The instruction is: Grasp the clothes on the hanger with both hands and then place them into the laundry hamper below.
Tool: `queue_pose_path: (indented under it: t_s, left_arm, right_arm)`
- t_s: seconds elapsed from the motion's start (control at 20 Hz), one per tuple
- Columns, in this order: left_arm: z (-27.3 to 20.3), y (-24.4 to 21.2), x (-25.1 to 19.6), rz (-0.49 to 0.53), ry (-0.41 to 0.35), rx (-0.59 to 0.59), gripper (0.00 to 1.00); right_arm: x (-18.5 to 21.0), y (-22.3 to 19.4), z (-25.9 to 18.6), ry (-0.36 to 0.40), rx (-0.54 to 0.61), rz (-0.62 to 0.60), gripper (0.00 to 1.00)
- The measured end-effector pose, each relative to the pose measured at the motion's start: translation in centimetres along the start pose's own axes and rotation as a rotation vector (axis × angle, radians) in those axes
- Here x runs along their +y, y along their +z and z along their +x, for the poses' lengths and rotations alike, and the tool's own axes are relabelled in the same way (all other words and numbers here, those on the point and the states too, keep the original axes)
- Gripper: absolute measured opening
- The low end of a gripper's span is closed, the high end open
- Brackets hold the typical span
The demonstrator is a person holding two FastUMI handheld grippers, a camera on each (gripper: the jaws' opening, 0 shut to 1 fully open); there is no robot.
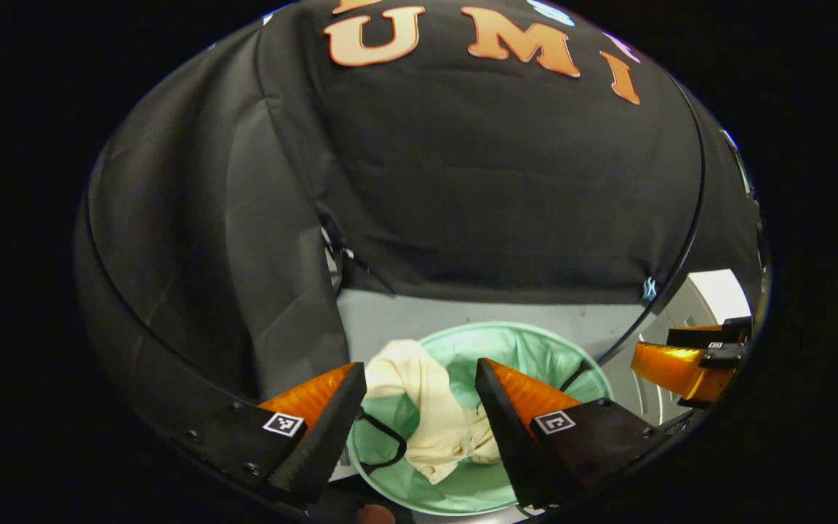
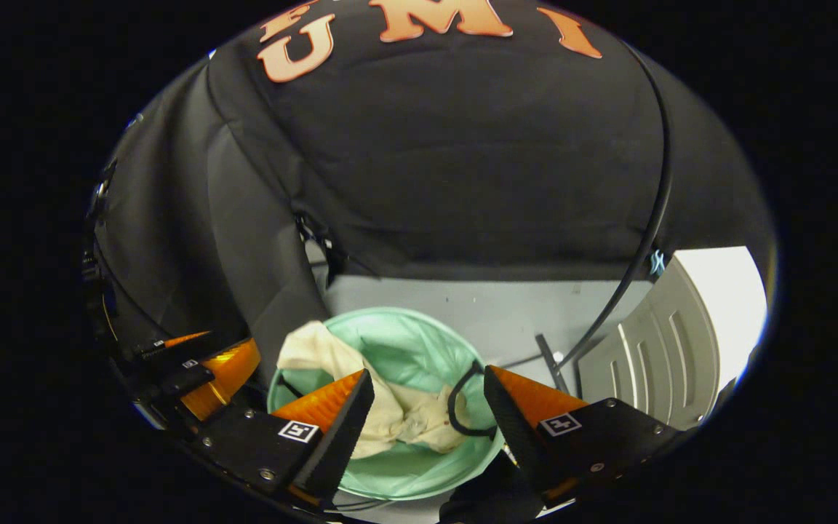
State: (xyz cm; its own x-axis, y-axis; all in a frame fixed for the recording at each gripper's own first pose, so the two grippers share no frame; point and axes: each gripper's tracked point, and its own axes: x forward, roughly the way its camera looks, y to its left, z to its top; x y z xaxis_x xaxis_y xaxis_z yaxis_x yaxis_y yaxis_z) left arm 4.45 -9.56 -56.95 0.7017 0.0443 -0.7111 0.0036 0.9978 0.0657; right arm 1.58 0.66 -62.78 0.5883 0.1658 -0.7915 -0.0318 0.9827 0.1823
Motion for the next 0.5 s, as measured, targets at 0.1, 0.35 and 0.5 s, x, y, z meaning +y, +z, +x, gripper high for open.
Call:
queue_pose_path:
  t_s: [0.1,0.35,0.5]
  left_arm:
    - [-1.9,3.4,0.0,-0.011,0.005,-0.078,0.99]
    - [-7.5,12.7,1.7,-0.010,0.019,-0.298,0.99]
    - [-11.8,17.9,3.0,-0.021,0.023,-0.423,0.98]
  right_arm:
    - [0.1,3.6,-2.7,0.002,-0.075,-0.018,0.94]
    - [1.0,10.7,-8.9,0.003,-0.240,-0.072,0.94]
    - [1.3,14.2,-12.2,-0.003,-0.327,-0.111,0.94]
